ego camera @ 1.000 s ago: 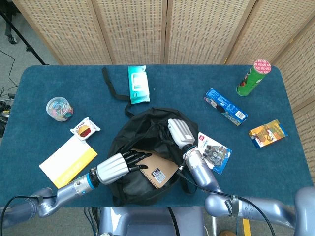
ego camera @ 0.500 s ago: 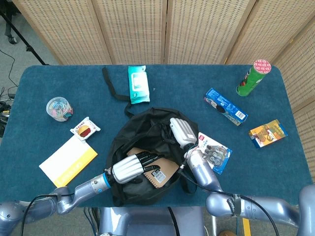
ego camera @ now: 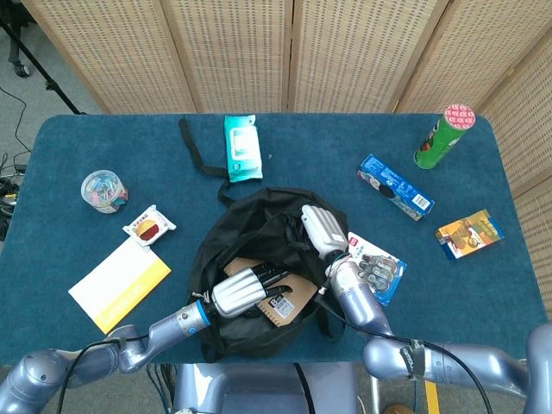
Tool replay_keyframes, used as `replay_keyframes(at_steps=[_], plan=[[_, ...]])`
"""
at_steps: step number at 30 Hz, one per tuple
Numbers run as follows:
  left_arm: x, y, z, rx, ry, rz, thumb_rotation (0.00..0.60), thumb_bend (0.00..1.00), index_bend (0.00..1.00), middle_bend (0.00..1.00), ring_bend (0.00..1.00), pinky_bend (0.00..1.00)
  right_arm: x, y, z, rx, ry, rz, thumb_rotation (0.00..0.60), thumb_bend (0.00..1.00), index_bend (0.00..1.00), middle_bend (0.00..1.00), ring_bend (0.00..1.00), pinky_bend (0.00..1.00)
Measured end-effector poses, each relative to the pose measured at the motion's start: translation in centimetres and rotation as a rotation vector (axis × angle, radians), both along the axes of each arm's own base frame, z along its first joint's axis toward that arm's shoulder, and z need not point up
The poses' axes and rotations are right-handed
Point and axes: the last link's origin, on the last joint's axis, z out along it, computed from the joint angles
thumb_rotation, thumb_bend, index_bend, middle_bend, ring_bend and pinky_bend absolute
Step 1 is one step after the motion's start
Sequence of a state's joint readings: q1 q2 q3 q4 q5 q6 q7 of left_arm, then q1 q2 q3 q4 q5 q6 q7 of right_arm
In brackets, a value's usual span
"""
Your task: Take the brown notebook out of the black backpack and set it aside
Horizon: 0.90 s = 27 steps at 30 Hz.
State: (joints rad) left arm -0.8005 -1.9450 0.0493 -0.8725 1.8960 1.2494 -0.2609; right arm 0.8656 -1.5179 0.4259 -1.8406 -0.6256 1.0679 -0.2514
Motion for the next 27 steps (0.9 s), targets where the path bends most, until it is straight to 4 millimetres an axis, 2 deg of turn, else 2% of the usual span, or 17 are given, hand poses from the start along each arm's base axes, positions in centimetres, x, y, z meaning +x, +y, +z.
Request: replay_keyframes(at_steps=[5, 7, 9, 13, 14, 16, 18, 21, 24, 27], plan=[[0.4, 0.0, -0.7, 0.0, 0.01, -0.005, 0.6, 0.0, 0.28, 0.05, 0.15, 0.25, 0.1, 0.1, 0.2, -0.001, -0.001, 0.001, 0.6, 0.72, 0.71, 0.7, 0.56, 0.57], [0.5, 0.0, -0.8, 0.002, 0.012, -0.006, 0.6, 0.04, 0.28, 0.05, 0.15, 0.25, 0.1, 0.1, 0.2, 0.0, -0.002, 0.002, 0.6, 0.72, 0.71, 0.7, 0.56, 0.57], [0.7, 0.0, -1.1, 0.007, 0.016, -0.009, 0.6, 0.17, 0.28, 0.05, 0.15, 0.25, 0.1, 0.1, 0.3, 0.0, -0.004, 0.003, 0.6, 0.72, 0.71, 0.7, 0.56, 0.57], [0.9, 0.0, -1.6, 0.005, 0.026, -0.013, 0.6, 0.63, 0.28, 0.05, 0.15, 0.25, 0.1, 0.2, 0.4, 0.0, -0.005, 0.002, 0.6, 0.72, 0.71, 0.7, 0.56, 0.57], [1.0, 0.0, -1.6, 0.006, 0.031, -0.015, 0.6, 0.7, 0.28, 0.05, 0.15, 0.25, 0.0, 0.2, 0.5, 0.0, -0.007, 0.0, 0.6, 0.72, 0.71, 0.7, 0.56, 0.57], [1.0, 0.0, -1.9, 0.01, 0.041, -0.016, 0.6, 0.76, 0.29, 0.05, 0.15, 0.25, -0.1, 0.1, 0.5, 0.001, -0.011, -0.003, 0.6, 0.72, 0.71, 0.7, 0.56, 0.57], [1.0, 0.0, -2.0, 0.014, 0.041, -0.016, 0.6, 0.78, 0.31, 0.05, 0.15, 0.25, -0.2, 0.1, 0.6, 0.001, -0.011, -0.003, 0.6, 0.72, 0.71, 0.7, 0.57, 0.57], [1.1, 0.0, -1.8, 0.023, 0.028, -0.019, 0.6, 0.79, 0.39, 0.11, 0.15, 0.25, -0.3, 0.1, 0.7, 0.0, -0.012, -0.004, 0.6, 0.72, 0.71, 0.7, 0.57, 0.57], [1.1, -0.1, -1.6, 0.035, 0.009, -0.03, 0.6, 0.78, 0.48, 0.22, 0.21, 0.27, -0.4, 0.0, 0.8, -0.003, -0.012, -0.006, 0.6, 0.72, 0.71, 0.7, 0.57, 0.57], [1.1, -0.2, -1.2, 0.046, -0.018, -0.038, 0.6, 0.76, 0.6, 0.33, 0.3, 0.32, -0.6, -0.2, 0.9, -0.009, -0.009, -0.008, 0.6, 0.72, 0.71, 0.7, 0.57, 0.57]])
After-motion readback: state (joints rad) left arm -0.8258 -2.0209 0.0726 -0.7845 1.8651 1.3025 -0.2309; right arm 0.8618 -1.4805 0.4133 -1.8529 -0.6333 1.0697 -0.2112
